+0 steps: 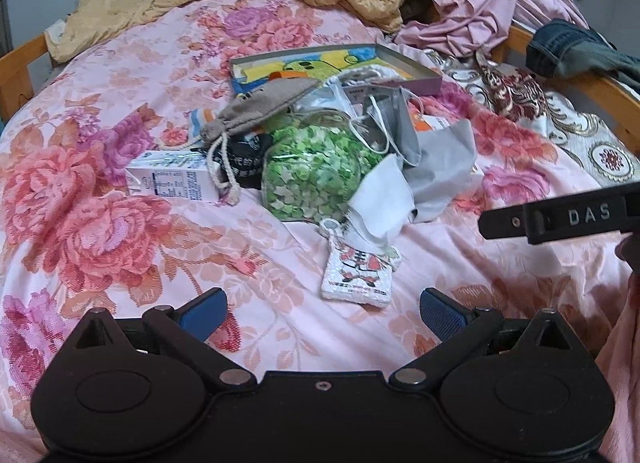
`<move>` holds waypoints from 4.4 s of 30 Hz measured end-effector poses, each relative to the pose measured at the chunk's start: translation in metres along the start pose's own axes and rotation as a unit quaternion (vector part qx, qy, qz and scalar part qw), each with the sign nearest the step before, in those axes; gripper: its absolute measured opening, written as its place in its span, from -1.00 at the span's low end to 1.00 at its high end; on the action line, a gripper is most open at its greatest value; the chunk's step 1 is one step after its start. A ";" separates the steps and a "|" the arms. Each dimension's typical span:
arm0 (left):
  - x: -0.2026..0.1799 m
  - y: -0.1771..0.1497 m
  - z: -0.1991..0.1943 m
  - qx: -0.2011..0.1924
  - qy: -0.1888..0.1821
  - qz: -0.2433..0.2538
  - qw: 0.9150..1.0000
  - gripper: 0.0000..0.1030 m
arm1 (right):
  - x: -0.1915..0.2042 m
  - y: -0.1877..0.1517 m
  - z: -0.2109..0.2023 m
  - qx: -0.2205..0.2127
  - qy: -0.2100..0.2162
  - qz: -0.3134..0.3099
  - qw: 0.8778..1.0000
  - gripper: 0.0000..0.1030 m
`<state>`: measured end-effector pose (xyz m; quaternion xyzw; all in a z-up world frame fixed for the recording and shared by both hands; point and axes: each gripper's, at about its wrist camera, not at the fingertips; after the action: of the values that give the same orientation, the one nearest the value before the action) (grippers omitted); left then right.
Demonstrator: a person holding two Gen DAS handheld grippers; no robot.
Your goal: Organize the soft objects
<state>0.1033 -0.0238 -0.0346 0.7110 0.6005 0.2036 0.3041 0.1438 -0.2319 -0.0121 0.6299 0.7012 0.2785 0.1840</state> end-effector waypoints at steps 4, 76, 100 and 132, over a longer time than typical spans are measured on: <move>-0.004 -0.001 0.005 0.007 -0.015 0.000 1.000 0.98 | -0.001 0.004 0.007 0.009 0.011 0.008 1.000 0.99; -0.007 0.023 0.086 0.070 -0.070 0.005 0.995 0.05 | 0.011 0.054 0.118 0.136 0.140 0.101 0.976 -0.66; 0.008 0.031 0.039 -0.023 -0.095 -0.065 0.993 0.05 | -0.004 0.063 0.051 -0.012 0.130 0.089 0.987 -0.81; 0.062 0.123 0.055 -0.156 -0.060 -0.132 0.977 0.05 | 0.015 0.099 0.040 -0.186 0.127 -0.025 0.974 -0.81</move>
<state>0.2412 0.0146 0.0043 0.5800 0.6307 0.2093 0.4711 0.2433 -0.2061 0.0197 0.5268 0.6700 0.4770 0.2145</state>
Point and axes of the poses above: each gripper's, at about its wrist camera, not at the fingertips, and z roughly the way its jaws point, x to its left, y to its top, and after that the axes turned 1 degree about -z, right-handed
